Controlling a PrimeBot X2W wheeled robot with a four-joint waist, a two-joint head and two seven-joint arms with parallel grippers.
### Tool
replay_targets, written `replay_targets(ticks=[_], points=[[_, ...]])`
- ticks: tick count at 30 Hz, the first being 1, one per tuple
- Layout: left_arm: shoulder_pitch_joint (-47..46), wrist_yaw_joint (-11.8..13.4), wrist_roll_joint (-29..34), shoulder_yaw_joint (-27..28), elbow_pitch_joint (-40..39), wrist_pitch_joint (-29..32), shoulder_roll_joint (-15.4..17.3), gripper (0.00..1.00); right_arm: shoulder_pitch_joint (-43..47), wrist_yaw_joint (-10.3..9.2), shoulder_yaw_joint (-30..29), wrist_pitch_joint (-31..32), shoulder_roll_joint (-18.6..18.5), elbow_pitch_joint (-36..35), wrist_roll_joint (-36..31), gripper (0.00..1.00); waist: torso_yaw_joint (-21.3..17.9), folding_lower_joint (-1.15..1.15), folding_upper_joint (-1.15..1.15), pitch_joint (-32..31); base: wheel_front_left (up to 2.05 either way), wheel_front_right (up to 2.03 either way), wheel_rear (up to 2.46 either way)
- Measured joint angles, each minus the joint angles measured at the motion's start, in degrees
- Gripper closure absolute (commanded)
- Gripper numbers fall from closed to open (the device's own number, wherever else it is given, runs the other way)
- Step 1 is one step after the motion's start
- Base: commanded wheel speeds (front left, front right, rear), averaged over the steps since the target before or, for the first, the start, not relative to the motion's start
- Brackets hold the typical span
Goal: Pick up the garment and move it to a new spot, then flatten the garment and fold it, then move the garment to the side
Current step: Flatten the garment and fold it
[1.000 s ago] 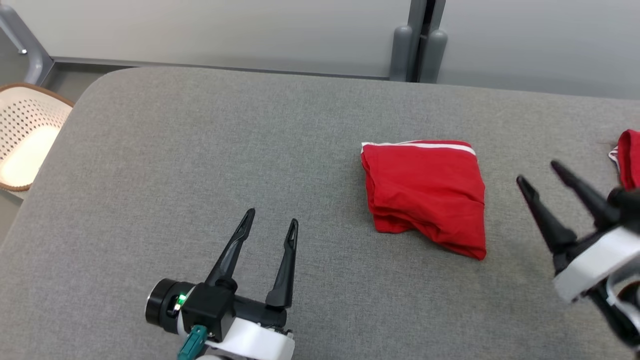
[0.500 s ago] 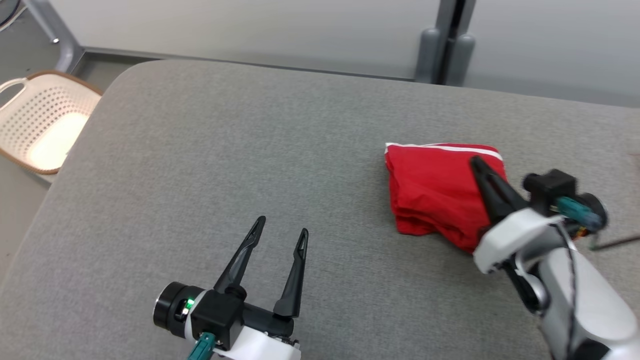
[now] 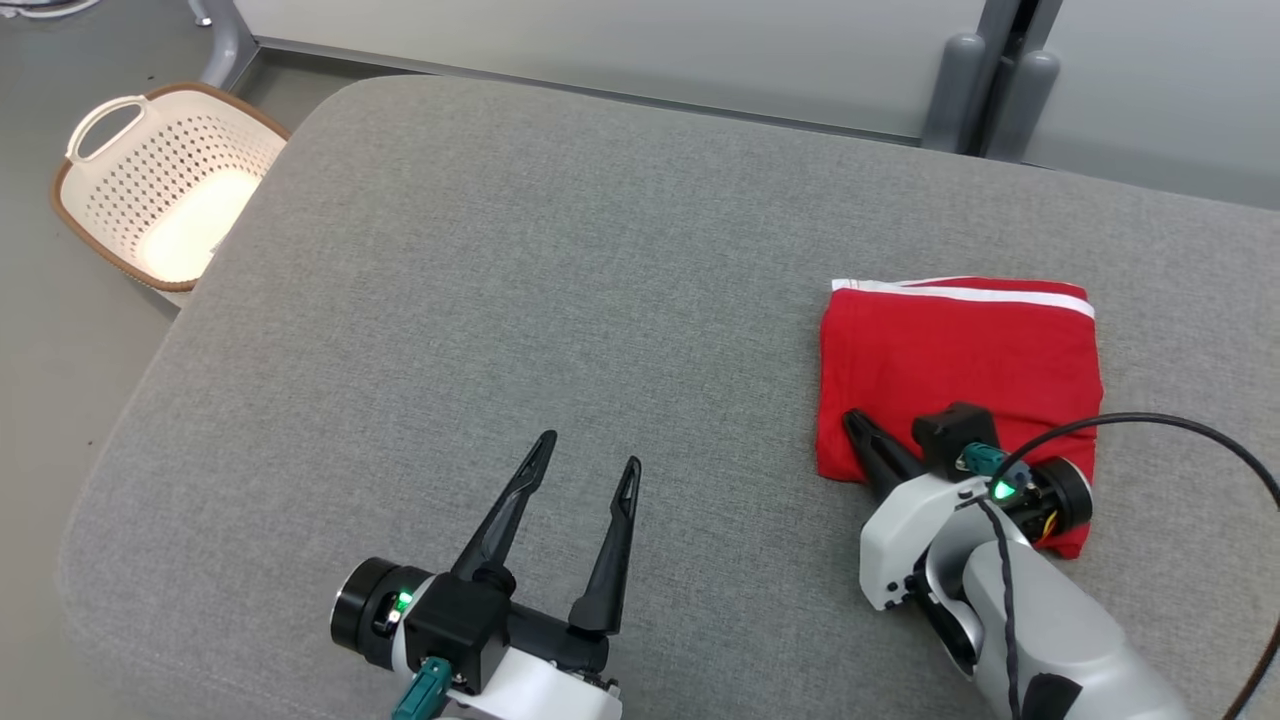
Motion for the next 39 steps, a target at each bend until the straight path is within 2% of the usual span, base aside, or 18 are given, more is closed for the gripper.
replay_targets(ticks=[6,9,10,11,12,19,23,26,28,32,34,39], points=[[-0.6,0.0,0.2,-0.3,0.4,0.0,0.0,0.0,-0.9,0.0,2.4,-2.8,1.5,2.9,2.3,1.0,-1.8,0.0,0.0,-0.5,0.0,0.0,0.0],[-0.6,0.1,0.6,0.6,0.4,0.0,0.0,0.0,-0.9,0.0,2.9,-3.4,1.6,-0.8,2.2,1.0,-3.2,0.0,0.0,-1.1,0.0,0.0,0.0],[-0.5,0.3,0.6,1.0,0.5,0.0,0.0,0.0,-0.9,0.0,2.3,-3.4,1.6,-4.3,1.6,0.76,-3.8,0.0,0.0,-1.3,0.0,0.0,0.0],[-0.3,0.5,0.6,1.5,0.6,0.0,0.0,0.0,-0.8,0.01,0.9,-3.4,1.5,-7.9,1.0,0.6,-4.4,0.0,0.0,-1.6,0.0,0.0,0.0],[-0.1,0.5,0.6,2.2,0.7,0.0,-0.1,0.0,0.0,0.0,-0.6,-3.5,1.4,-11.9,-0.1,0.0,-5.0,0.0,0.0,-1.9,0.0,0.0,0.0],[1.8,1.5,-0.6,8.2,1.0,0.0,-0.1,0.0,12.5,0.0,-8.6,-3.5,-0.2,-32.9,-5.7,0.0,-9.5,0.0,0.0,-5.5,0.0,0.0,0.0],[4.0,1.4,-0.4,11.4,0.2,0.0,0.0,0.0,20.5,0.0,-12.1,-3.5,-2.2,-40.2,-6.7,0.0,-11.5,0.0,0.0,-8.6,0.0,0.0,0.0],[5.7,0.4,1.4,13.7,-3.0,0.0,0.0,0.0,25.2,0.0,-14.5,-3.6,-2.9,-45.5,-6.6,0.0,-13.4,0.0,0.0,-10.3,0.0,0.0,0.0],[7.2,0.1,2.1,15.4,-4.7,0.0,0.0,0.0,28.2,0.0,-16.2,-3.6,-3.1,-47.5,-6.4,0.0,-14.7,0.0,0.0,-11.1,0.0,0.0,0.0],[10.3,-0.9,2.4,17.0,-5.4,0.0,0.0,0.0,32.9,0.0,-18.8,-3.6,-3.3,-47.1,-8.1,0.0,-16.2,0.0,0.0,-12.0,0.0,0.0,0.0],[12.3,-1.6,2.4,17.6,-5.2,0.0,-0.1,0.0,35.2,-0.01,-20.2,-3.6,-2.4,-46.9,-8.5,0.0,-16.9,0.0,0.0,-12.8,0.0,0.0,0.0],[18.3,-1.5,3.2,20.5,-2.7,0.0,0.0,0.0,41.9,0.0,-23.2,-3.6,0.1,-48.2,-8.3,0.0,-18.1,0.0,0.0,-15.7,0.0,0.0,0.0]])
